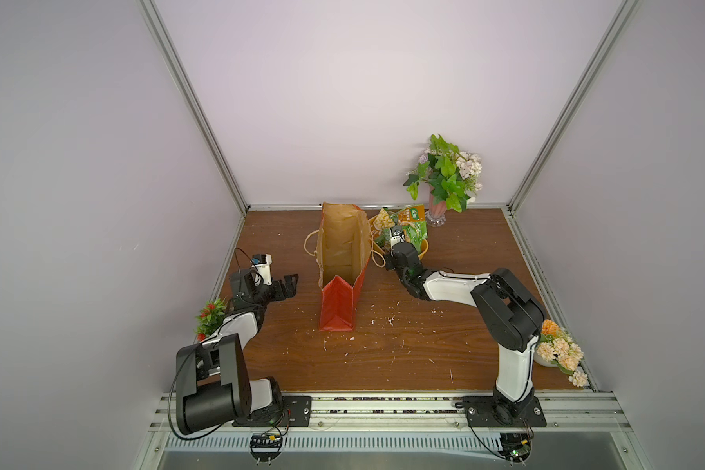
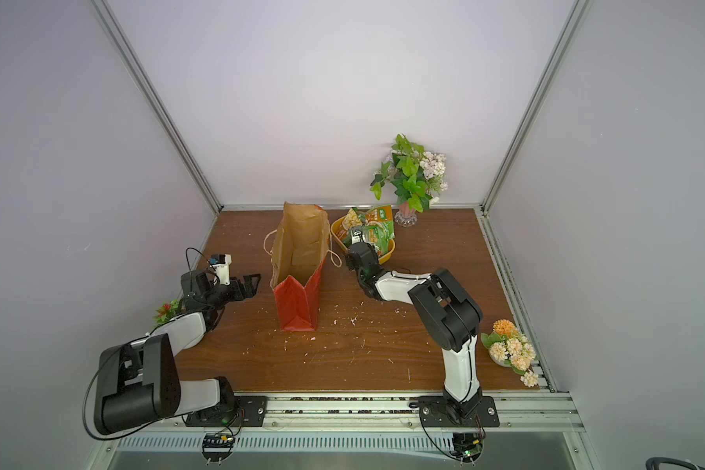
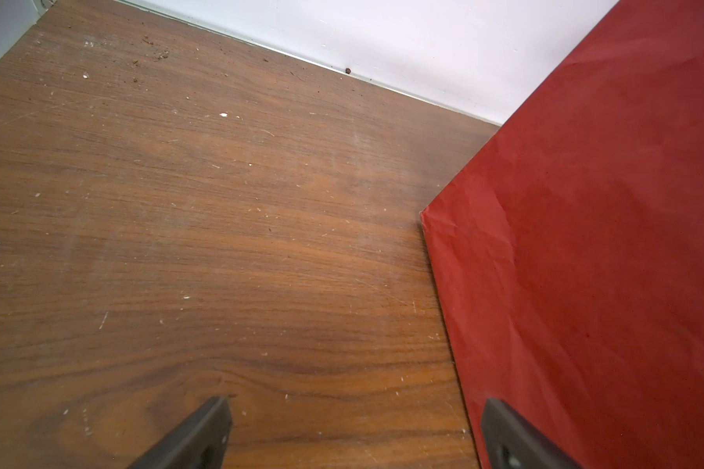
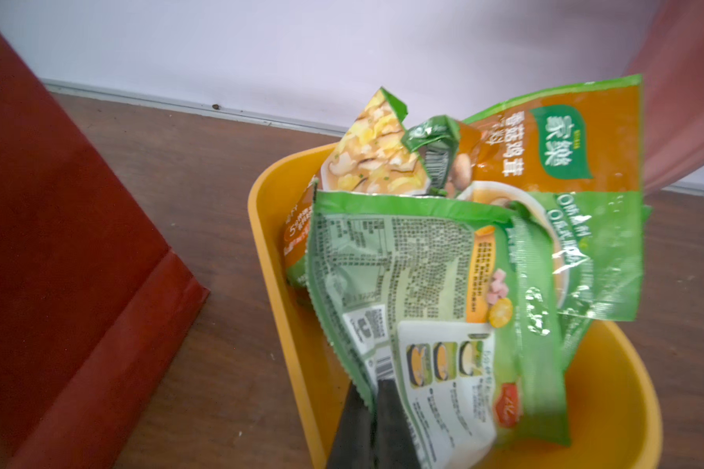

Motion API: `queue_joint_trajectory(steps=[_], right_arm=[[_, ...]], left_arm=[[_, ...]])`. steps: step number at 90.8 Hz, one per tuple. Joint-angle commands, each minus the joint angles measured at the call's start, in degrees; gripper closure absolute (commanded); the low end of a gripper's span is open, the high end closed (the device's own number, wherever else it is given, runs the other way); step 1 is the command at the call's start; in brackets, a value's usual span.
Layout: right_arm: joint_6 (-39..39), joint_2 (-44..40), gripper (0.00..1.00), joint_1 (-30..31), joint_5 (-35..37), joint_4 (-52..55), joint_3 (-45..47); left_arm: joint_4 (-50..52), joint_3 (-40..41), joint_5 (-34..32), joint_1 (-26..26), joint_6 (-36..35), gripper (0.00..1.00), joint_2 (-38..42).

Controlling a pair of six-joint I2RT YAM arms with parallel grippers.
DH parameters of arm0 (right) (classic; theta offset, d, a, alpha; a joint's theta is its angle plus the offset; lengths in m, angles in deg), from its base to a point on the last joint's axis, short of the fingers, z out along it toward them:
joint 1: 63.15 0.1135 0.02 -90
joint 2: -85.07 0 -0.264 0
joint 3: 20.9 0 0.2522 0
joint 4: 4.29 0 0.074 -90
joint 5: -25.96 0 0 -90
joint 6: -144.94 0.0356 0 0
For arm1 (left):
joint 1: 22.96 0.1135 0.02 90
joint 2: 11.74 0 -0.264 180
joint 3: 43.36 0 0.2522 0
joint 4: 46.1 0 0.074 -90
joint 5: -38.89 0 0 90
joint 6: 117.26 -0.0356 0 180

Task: Place the condiment packets inside the bag
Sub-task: Pick up the condiment packet from the storage box.

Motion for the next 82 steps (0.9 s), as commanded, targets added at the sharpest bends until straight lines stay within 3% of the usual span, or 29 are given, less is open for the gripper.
queue_joint_trajectory(steps=[1, 44, 82], right_arm=[[2.1, -7.6, 1.00, -1.4, -2.5, -5.0, 2.0], [5.8, -28.3, 1.00, -3.8, -15.8, 1.4, 7.9], [7.6, -36.4, 1.00, -0.5, -24.1, 15.1, -5.8]], left_arm=[[0.0, 0.3, 1.2, 1.1, -0.8, 0.01, 1.1], [0.2, 0.3, 2.2, 2.1, -0.5, 0.01, 1.6], [0.1, 0.0, 4.4, 4.6, 0.9, 0.01, 1.6]])
